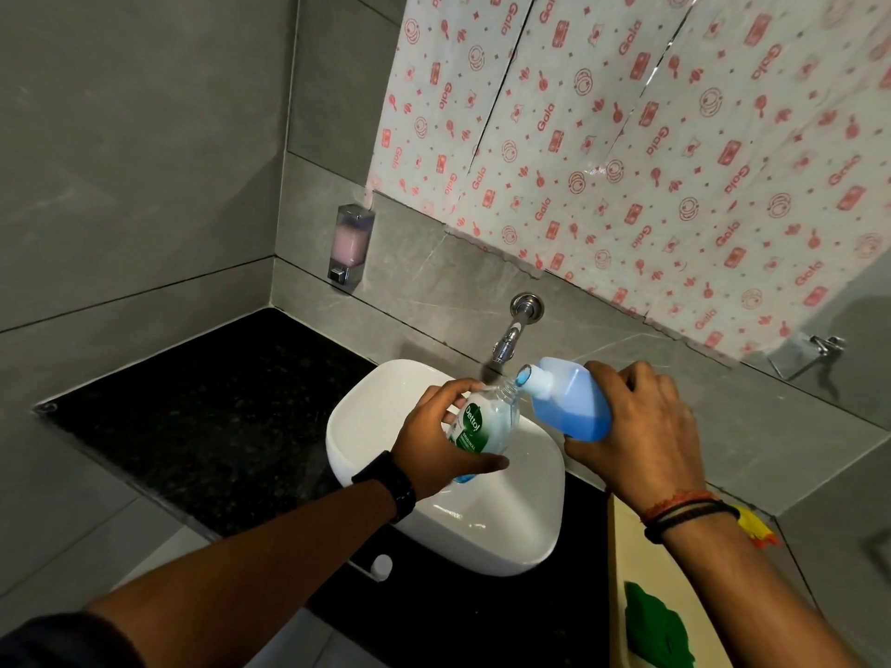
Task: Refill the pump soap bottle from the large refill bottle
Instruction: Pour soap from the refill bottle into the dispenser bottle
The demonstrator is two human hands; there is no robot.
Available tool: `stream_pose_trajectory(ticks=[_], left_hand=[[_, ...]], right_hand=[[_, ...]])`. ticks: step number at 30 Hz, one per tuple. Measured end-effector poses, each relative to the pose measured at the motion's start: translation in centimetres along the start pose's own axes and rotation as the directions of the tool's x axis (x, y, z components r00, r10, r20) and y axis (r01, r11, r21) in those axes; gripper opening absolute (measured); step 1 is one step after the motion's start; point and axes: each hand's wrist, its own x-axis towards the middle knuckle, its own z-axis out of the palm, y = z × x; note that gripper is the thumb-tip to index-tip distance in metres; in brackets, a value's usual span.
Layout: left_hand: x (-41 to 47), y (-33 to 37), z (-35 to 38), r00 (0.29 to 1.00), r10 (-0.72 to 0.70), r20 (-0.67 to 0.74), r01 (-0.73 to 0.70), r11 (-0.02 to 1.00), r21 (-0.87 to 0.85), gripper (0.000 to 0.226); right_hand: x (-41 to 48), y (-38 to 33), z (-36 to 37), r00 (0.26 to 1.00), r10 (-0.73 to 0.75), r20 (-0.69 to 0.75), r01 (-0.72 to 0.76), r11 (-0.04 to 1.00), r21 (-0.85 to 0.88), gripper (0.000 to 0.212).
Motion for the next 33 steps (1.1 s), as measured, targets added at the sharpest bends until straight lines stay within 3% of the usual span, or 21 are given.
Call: stream_pose_trajectory(ticks=[33], left_hand=[[-0.41, -0.20, 0.23, 1.000, -0.009, -0.009, 0.009, 1.000, -0.003, 0.080]], right_hand=[[-0.35, 0.13, -0.09, 1.000, -0.011, 0.010, 0.011, 1.000, -0.014, 0.081]])
